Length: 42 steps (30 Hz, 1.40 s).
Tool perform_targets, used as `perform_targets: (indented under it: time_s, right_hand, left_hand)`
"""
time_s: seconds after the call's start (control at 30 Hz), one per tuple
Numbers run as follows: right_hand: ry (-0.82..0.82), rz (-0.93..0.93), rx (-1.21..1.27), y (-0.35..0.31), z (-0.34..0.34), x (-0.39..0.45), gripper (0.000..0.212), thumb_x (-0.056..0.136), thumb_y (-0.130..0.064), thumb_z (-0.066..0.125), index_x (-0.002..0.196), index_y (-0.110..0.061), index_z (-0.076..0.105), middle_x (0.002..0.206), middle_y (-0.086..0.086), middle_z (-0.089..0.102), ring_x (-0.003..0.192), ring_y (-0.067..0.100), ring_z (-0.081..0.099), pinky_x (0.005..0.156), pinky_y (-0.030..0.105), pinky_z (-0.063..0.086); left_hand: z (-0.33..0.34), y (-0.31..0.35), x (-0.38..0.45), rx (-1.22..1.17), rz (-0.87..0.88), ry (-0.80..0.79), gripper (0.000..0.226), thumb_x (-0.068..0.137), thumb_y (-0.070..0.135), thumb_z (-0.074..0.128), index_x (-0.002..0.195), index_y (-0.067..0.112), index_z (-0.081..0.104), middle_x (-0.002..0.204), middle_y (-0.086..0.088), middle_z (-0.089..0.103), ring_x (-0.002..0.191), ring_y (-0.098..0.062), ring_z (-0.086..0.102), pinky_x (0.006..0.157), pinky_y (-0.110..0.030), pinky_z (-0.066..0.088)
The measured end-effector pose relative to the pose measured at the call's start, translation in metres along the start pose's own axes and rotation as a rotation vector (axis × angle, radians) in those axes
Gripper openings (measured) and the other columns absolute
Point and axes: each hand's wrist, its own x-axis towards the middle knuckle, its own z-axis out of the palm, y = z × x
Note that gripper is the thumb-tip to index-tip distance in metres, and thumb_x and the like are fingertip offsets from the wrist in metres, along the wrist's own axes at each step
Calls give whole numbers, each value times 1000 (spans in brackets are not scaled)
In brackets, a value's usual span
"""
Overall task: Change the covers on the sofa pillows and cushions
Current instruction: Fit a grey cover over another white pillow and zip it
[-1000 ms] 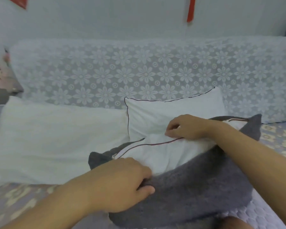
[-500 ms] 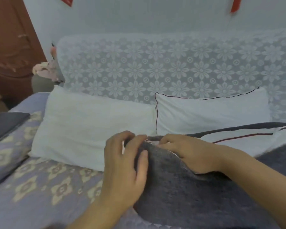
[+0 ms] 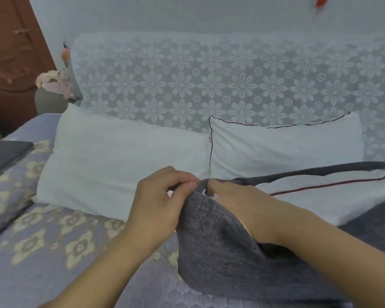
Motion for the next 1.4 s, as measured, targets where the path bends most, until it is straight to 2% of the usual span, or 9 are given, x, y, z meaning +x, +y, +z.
perform_targets:
  time_s: [0.17, 0.27, 0.33, 0.5, 0.7, 0.93, 1.13, 1.23, 1.4]
  right_hand:
    - [-2, 2, -57, -6, 5, -2, 48, 101, -44, 47, 143, -46, 24, 117, -4, 48, 102, 18, 54, 74, 40, 54]
    - [-98, -21, 298, -10, -29, -16, 34, 105, -42, 41, 138, -47, 41, 127, -9, 57, 113, 11, 55, 94, 36, 48]
    - [-126, 101, 478, -3, -48, -29, 31, 105, -44, 43, 133, -45, 54, 127, -20, 62, 114, -2, 56, 100, 27, 45]
    - [-140, 698, 96, 90, -77, -93, 46, 92, -45, 65, 136, -40, 55, 142, -16, 50, 128, 11, 44, 109, 33, 38]
    - [-365, 1080, -170, 144, -65, -134, 27, 91, -11, 50, 111, -25, 62, 104, 0, 61, 89, 20, 57, 78, 32, 49]
    - [444, 1291, -355, 177, -72, -172, 21, 86, 5, 54, 102, -2, 66, 94, 25, 63, 83, 43, 61, 72, 43, 50]
    - [237, 693, 477, 114, -65, -124, 19, 97, -45, 56, 99, -31, 69, 104, -10, 69, 96, 14, 65, 87, 35, 51]
    - [28, 560, 393, 95, -48, -117, 51, 91, -68, 47, 98, -21, 67, 94, -1, 67, 89, 20, 62, 85, 45, 51]
    - [314, 557, 449, 96, -60, -130, 27, 90, -55, 60, 86, -29, 65, 83, -10, 65, 80, 11, 60, 76, 36, 49]
  left_hand:
    - [0, -8, -6, 101, 58, 48, 13, 96, 23, 66, 100, 32, 74, 96, 21, 66, 96, -1, 63, 78, -8, 43]
    - [2, -19, 4, 438, -42, -265, 44, 92, 63, 51, 131, 42, 57, 122, 27, 51, 111, 5, 51, 89, -17, 43]
    - [5, -11, 11, 607, -50, -474, 40, 92, 69, 45, 115, 41, 63, 110, 26, 61, 100, -1, 58, 83, -26, 49]
    - [8, 27, 32, 924, -51, -633, 26, 95, 59, 48, 102, 37, 58, 92, 11, 62, 84, -13, 59, 72, -33, 49]
    - [58, 36, 64, 1076, 17, -662, 11, 94, 14, 45, 102, 21, 46, 84, 4, 41, 84, -22, 48, 72, -33, 38]
    - [60, -9, 86, 1064, 120, -272, 12, 100, 23, 46, 89, 21, 48, 69, 3, 35, 60, -21, 37, 61, -34, 32]
    - [56, -25, 75, 1046, 136, -253, 15, 93, 9, 41, 96, 18, 30, 66, 1, 37, 55, -20, 33, 54, -35, 28]
    - [45, -24, 82, 1105, 147, -194, 16, 93, 6, 42, 100, 16, 32, 67, -2, 42, 58, -26, 42, 57, -36, 33]
    - [-3, 10, 126, 885, 292, 343, 19, 97, 6, 43, 112, 15, 52, 73, -16, 54, 71, -43, 59, 61, -41, 31]
